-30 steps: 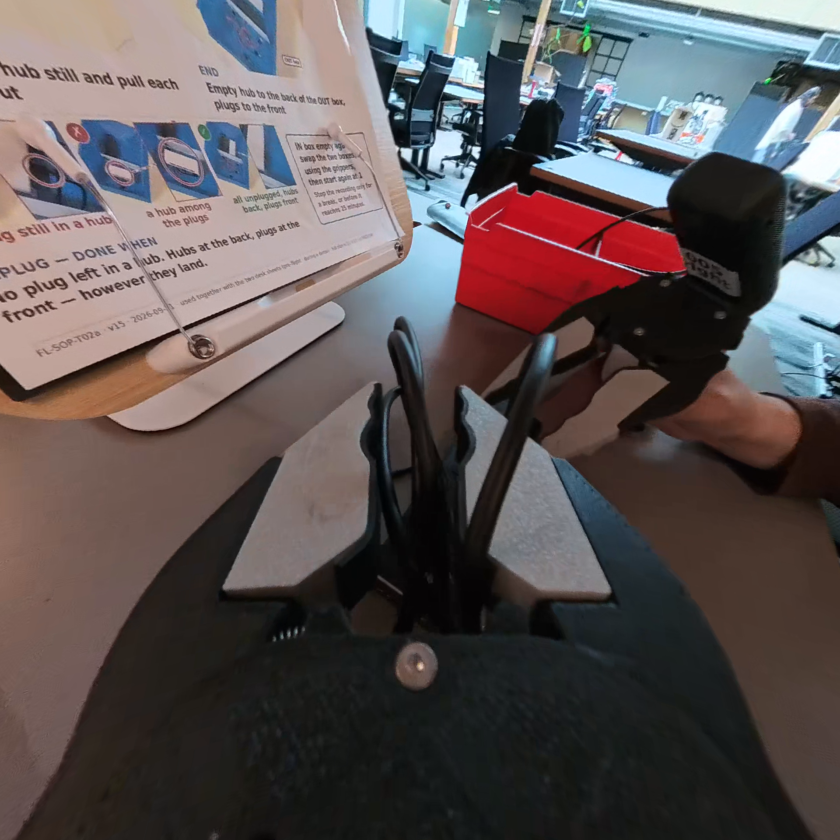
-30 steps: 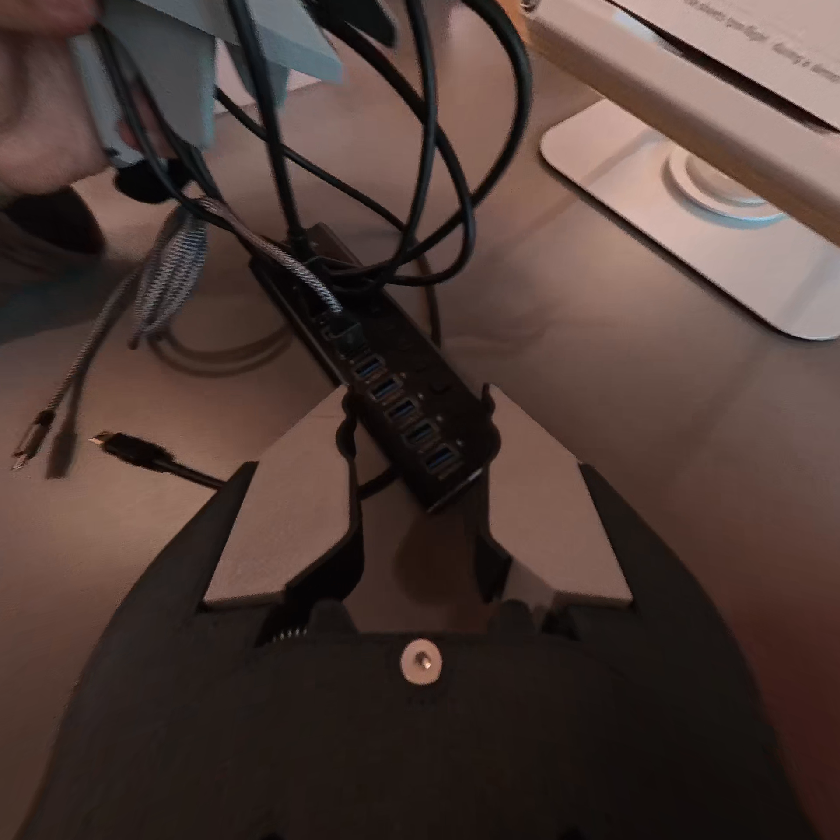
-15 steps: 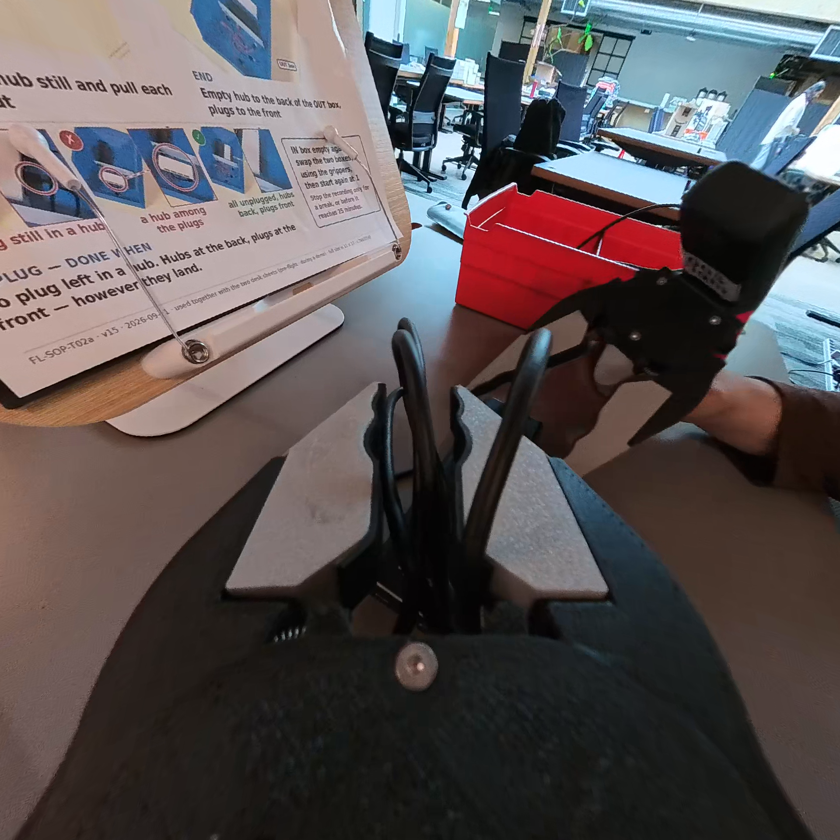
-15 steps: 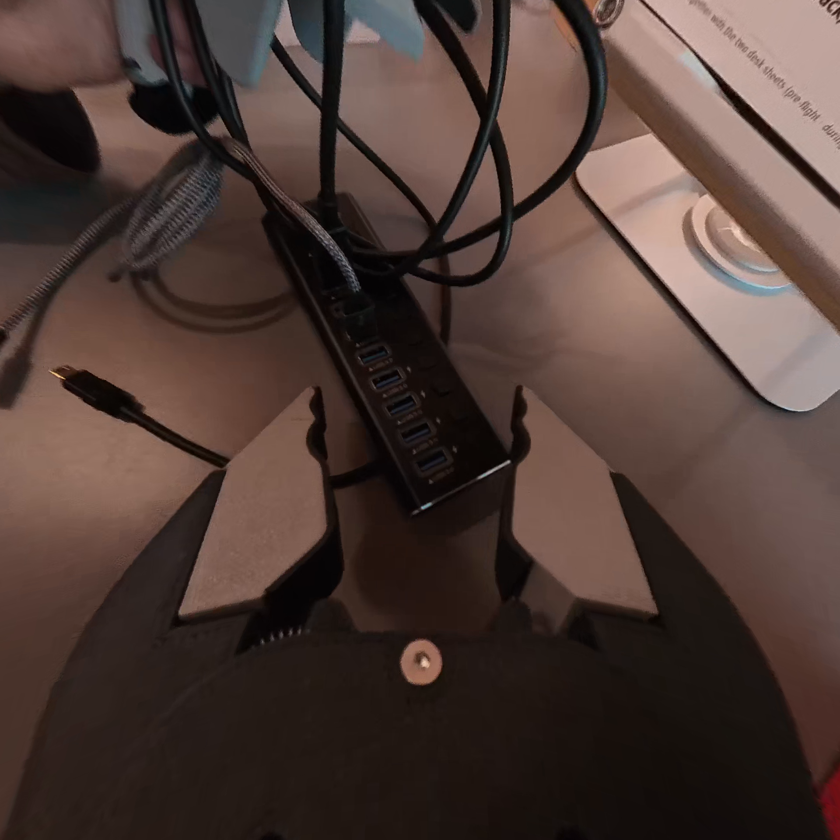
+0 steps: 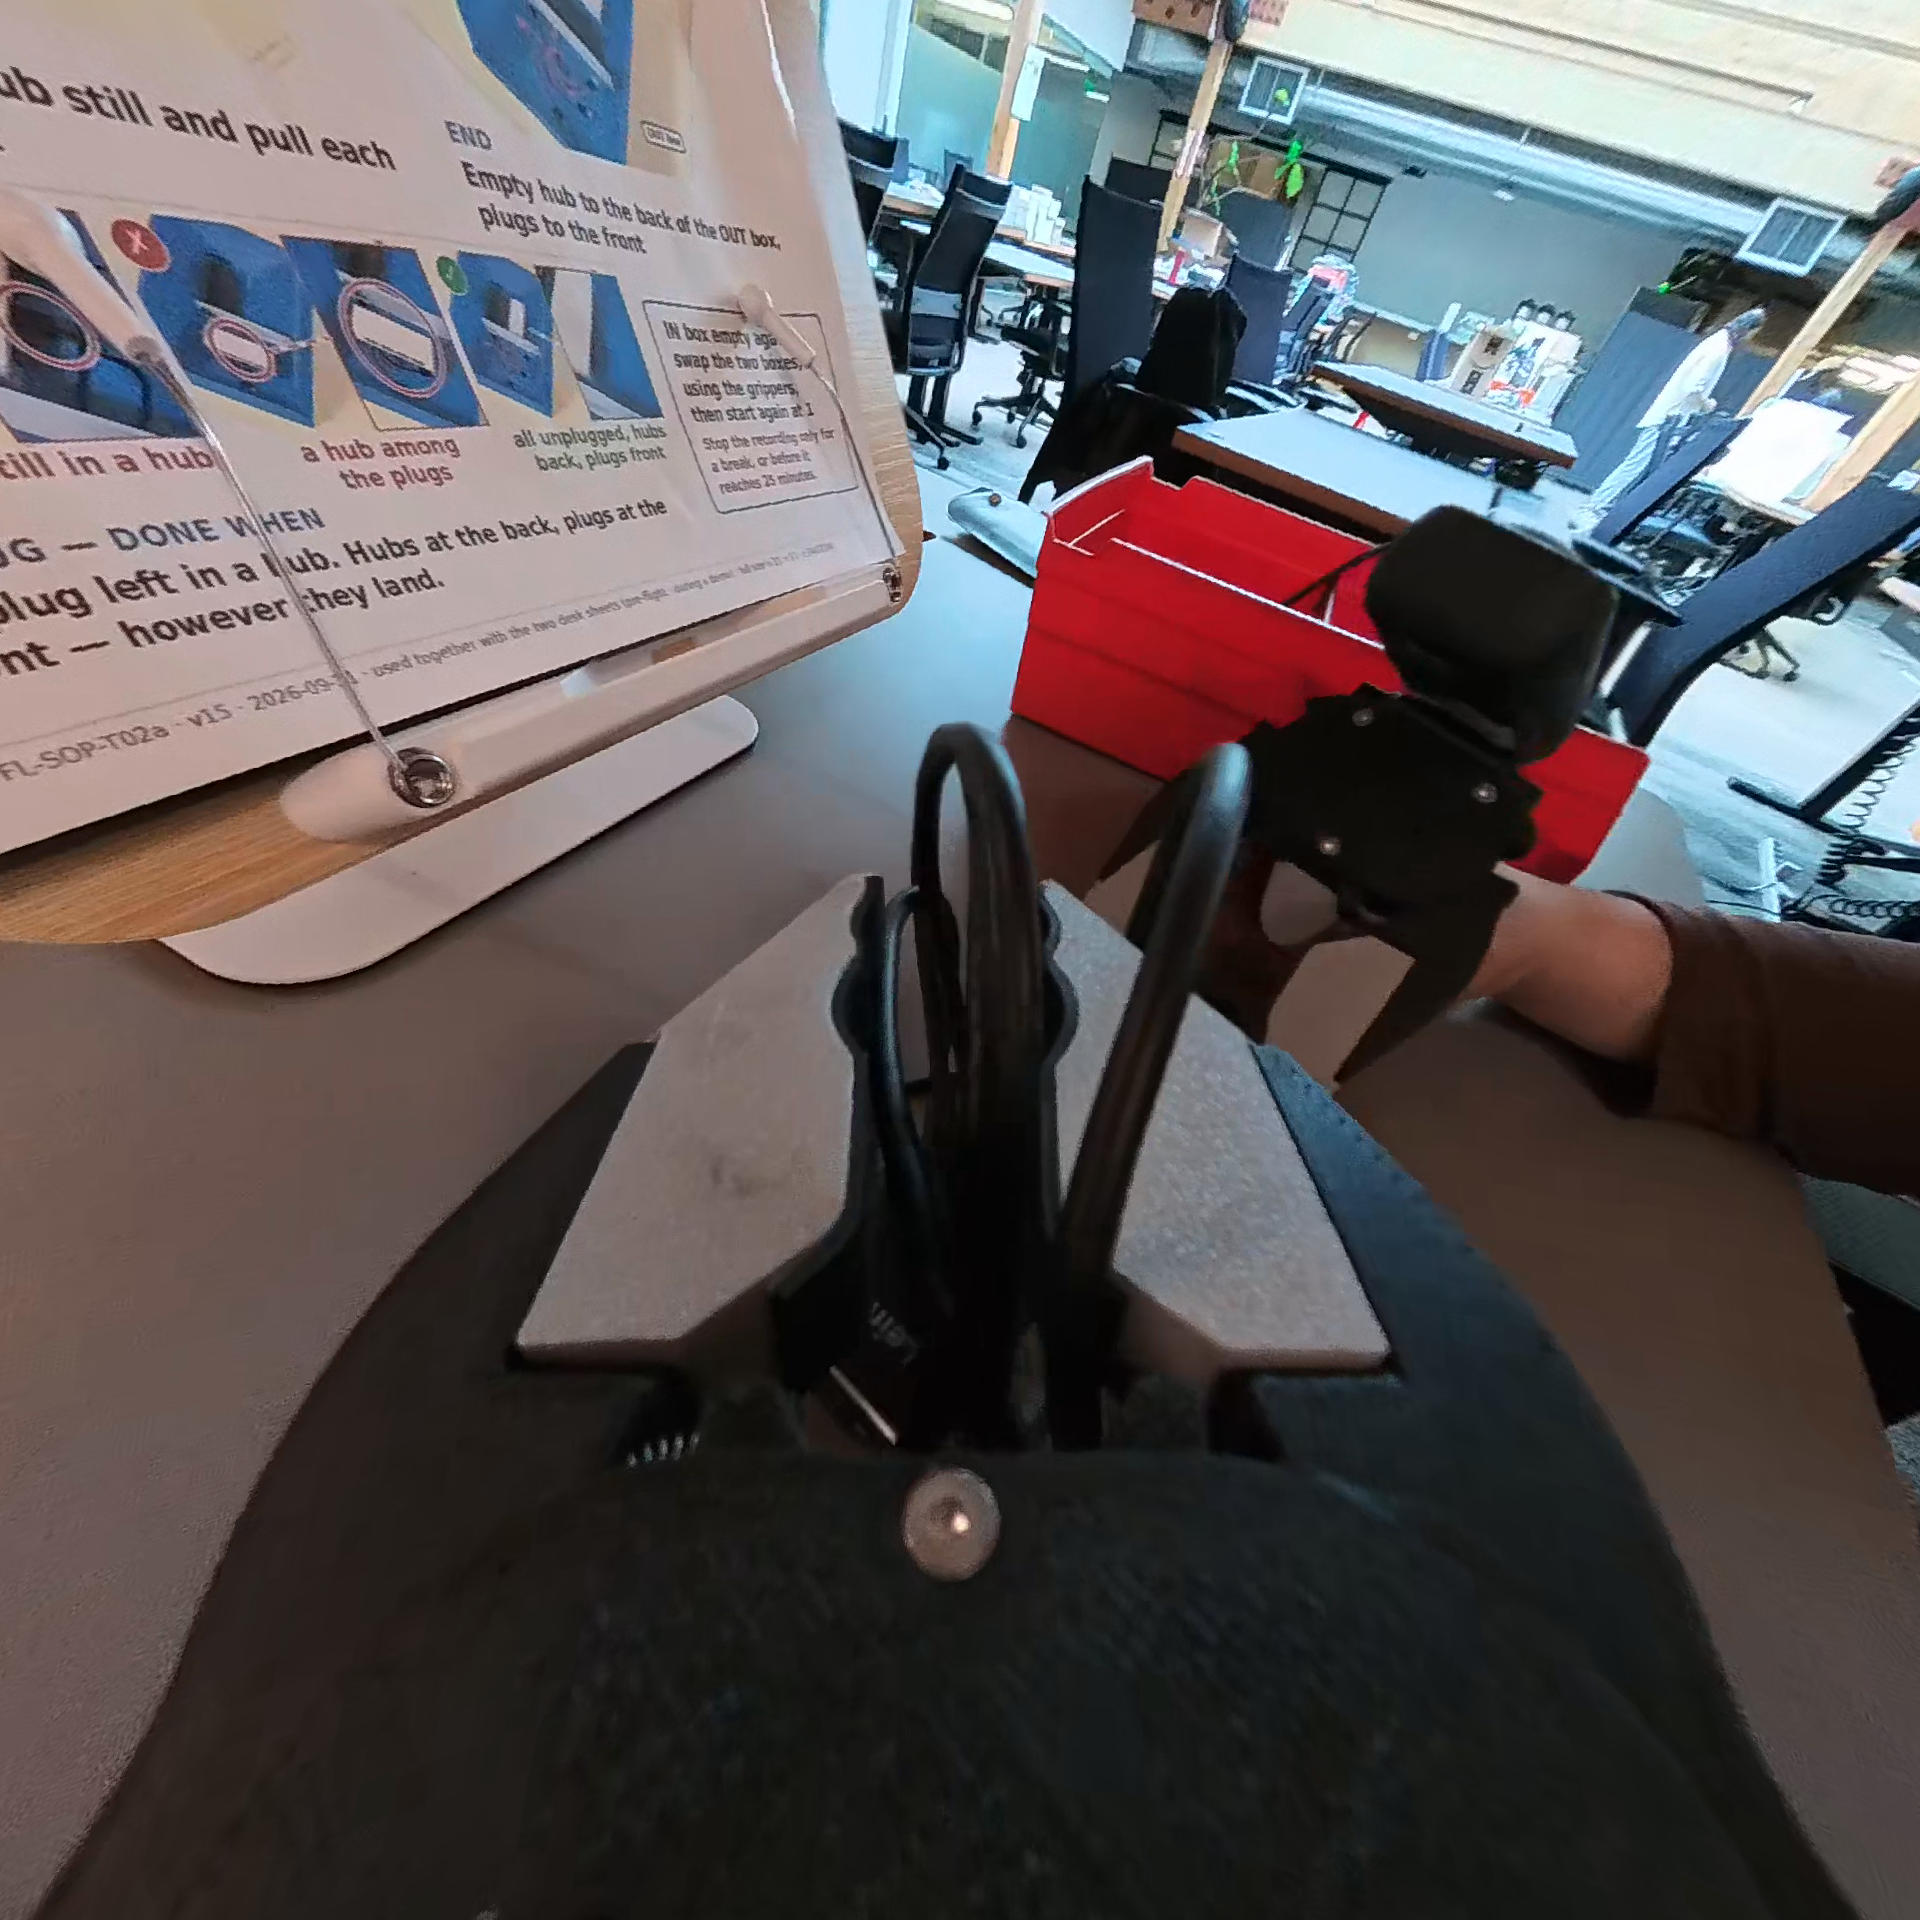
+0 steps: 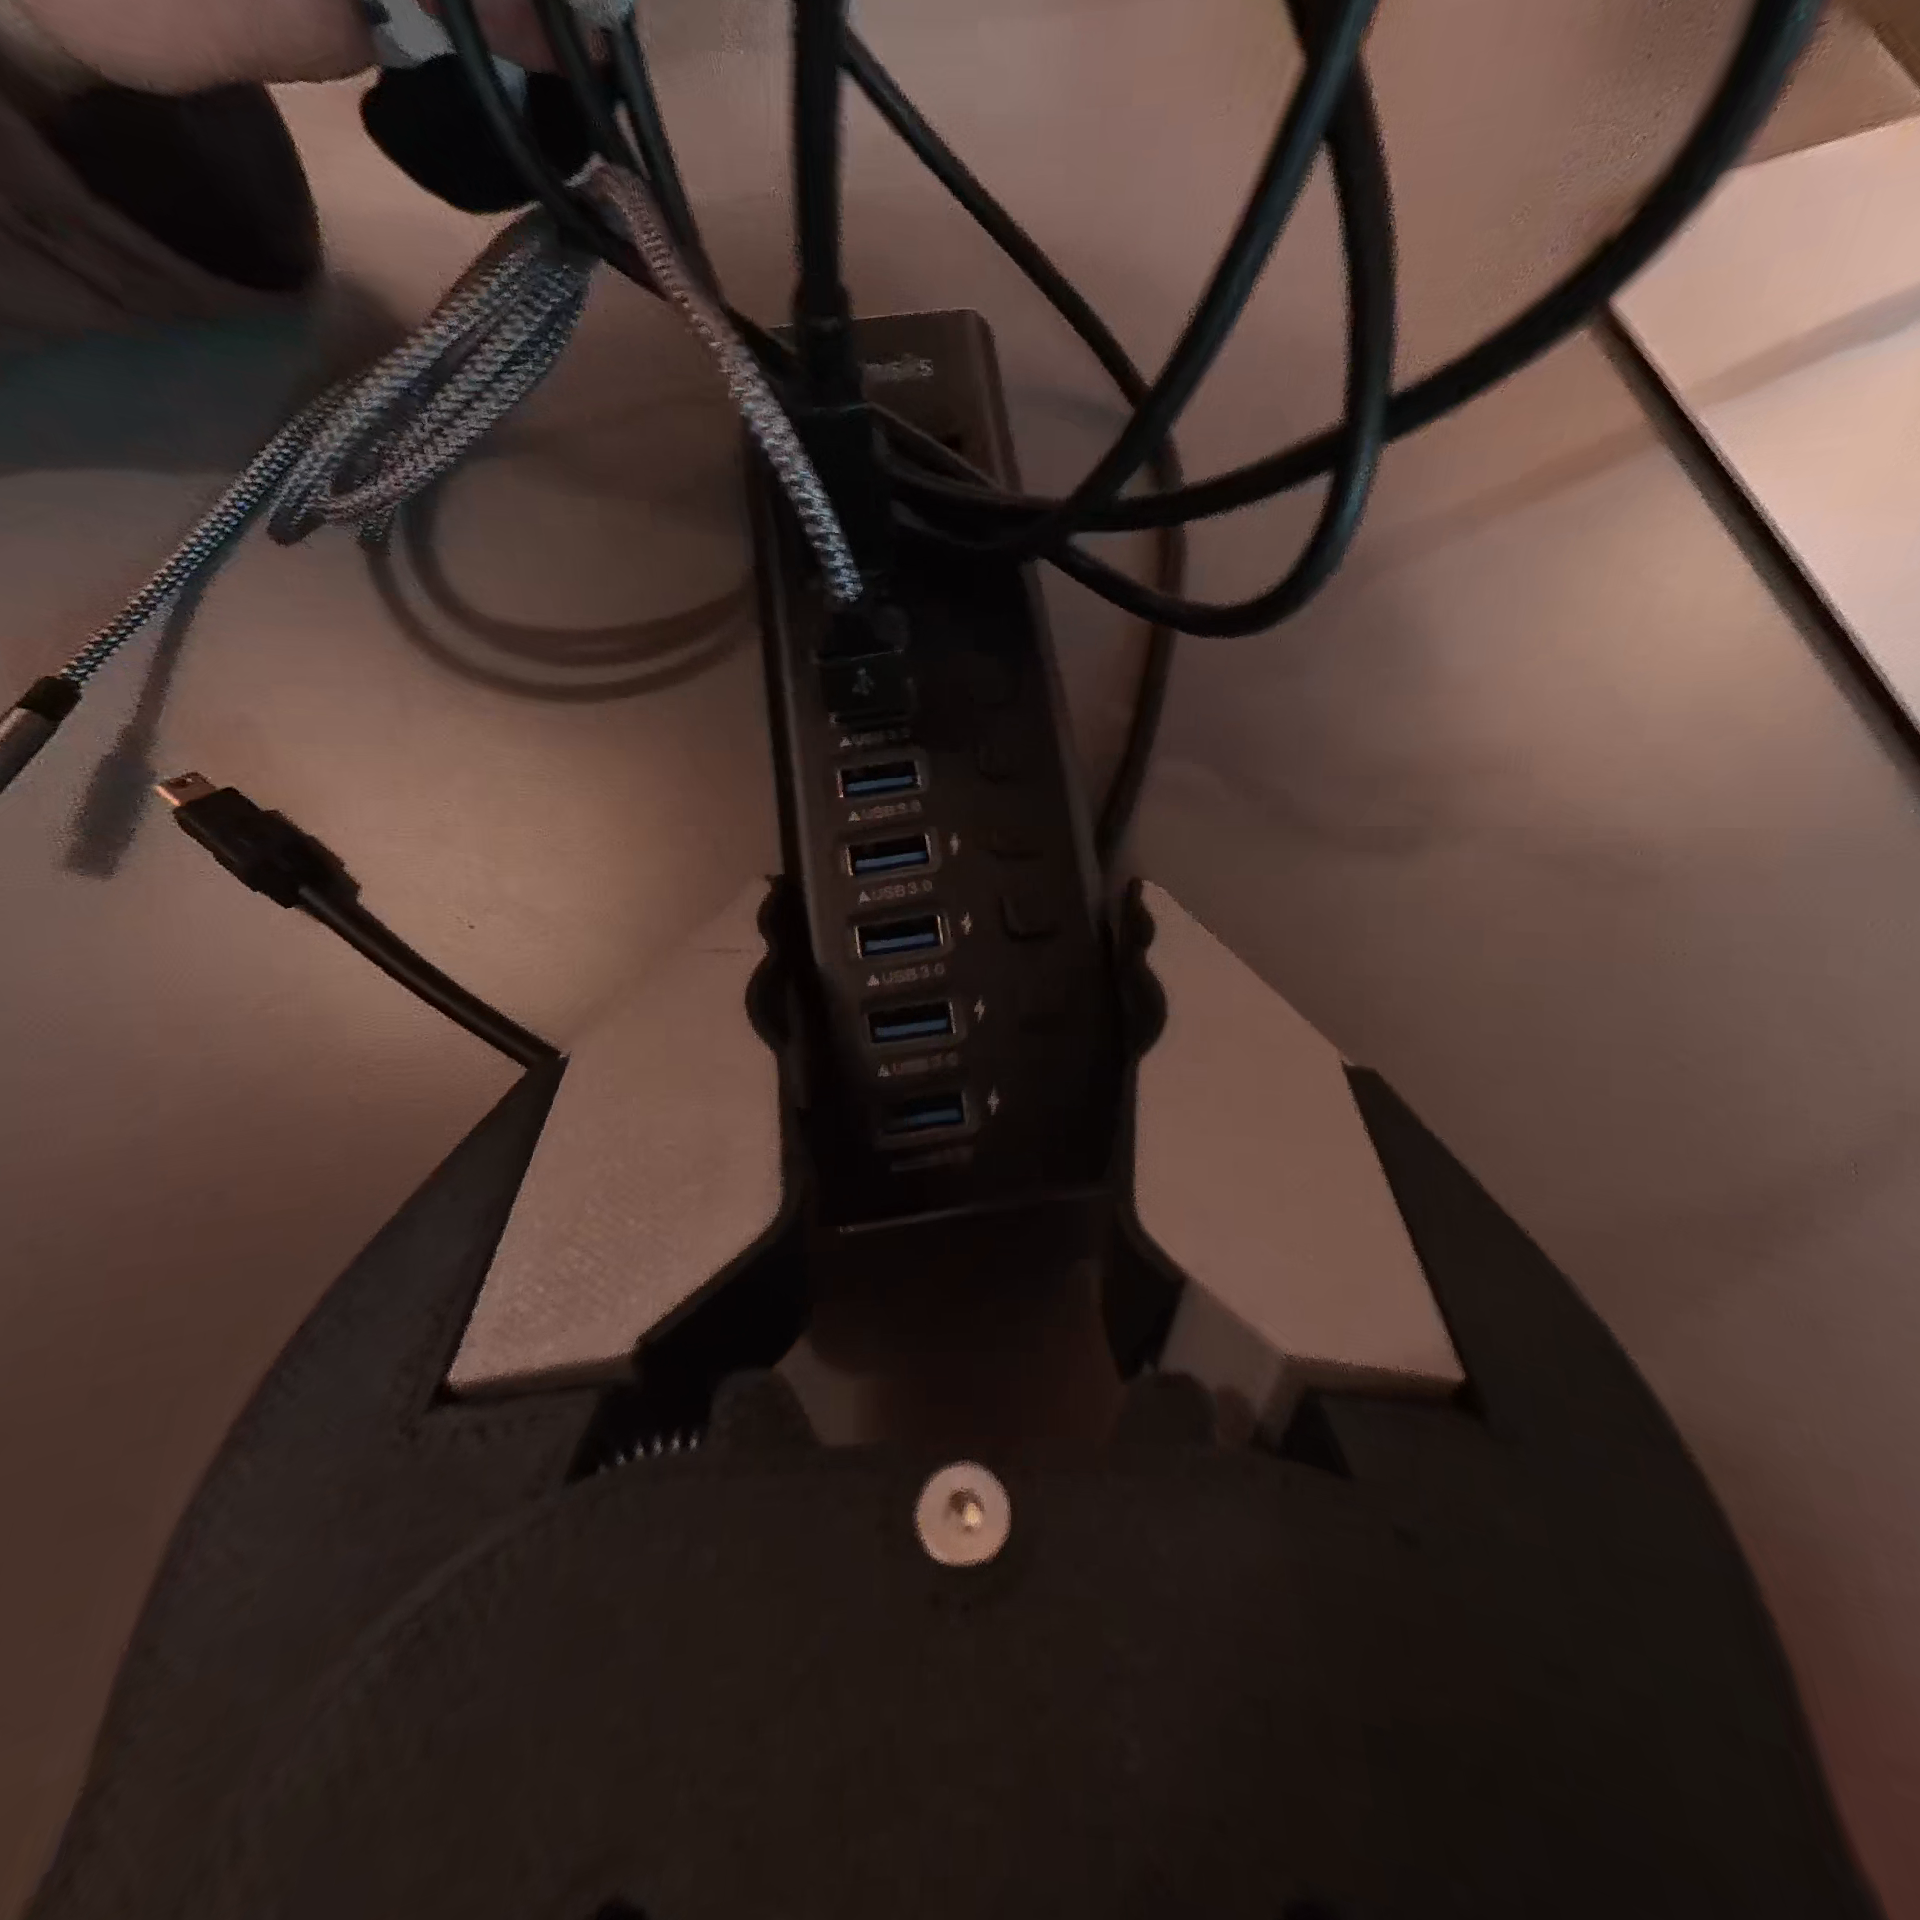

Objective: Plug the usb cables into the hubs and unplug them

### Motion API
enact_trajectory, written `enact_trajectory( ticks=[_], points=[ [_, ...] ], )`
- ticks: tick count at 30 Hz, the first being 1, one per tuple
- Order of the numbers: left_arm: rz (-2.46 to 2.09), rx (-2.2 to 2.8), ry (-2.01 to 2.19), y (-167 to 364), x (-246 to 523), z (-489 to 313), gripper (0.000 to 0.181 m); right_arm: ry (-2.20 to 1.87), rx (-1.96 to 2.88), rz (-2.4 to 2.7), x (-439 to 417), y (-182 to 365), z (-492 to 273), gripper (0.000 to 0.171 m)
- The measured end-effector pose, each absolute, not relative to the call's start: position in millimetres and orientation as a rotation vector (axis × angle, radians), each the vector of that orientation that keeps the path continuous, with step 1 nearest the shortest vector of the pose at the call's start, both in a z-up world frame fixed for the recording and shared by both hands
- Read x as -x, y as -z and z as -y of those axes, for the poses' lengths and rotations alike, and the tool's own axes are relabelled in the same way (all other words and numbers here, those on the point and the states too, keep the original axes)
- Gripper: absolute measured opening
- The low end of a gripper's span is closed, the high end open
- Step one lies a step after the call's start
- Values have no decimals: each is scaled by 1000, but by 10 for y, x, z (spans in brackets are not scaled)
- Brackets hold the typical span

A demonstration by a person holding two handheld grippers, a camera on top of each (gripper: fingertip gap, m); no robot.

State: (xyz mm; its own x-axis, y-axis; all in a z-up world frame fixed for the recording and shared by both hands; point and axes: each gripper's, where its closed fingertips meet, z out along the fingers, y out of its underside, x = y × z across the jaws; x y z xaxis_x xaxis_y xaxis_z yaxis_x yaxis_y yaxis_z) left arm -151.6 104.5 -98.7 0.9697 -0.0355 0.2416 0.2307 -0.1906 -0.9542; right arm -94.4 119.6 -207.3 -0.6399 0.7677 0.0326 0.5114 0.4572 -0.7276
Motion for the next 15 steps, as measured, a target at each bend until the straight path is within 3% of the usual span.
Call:
enact_trajectory(
  ticks=[1,10,15],
  points=[
    [143,1742,249,980,1507,-1046,25,-992,1068,2356,941,2069,-1169,59],
    [212,1762,195,1002,1678,-963,30,-1022,1195,2352,918,2035,-1136,57],
    [281,1759,256,1009,1761,-916,63,-1254,1324,2301,907,1922,-1174,57]
  ],
)
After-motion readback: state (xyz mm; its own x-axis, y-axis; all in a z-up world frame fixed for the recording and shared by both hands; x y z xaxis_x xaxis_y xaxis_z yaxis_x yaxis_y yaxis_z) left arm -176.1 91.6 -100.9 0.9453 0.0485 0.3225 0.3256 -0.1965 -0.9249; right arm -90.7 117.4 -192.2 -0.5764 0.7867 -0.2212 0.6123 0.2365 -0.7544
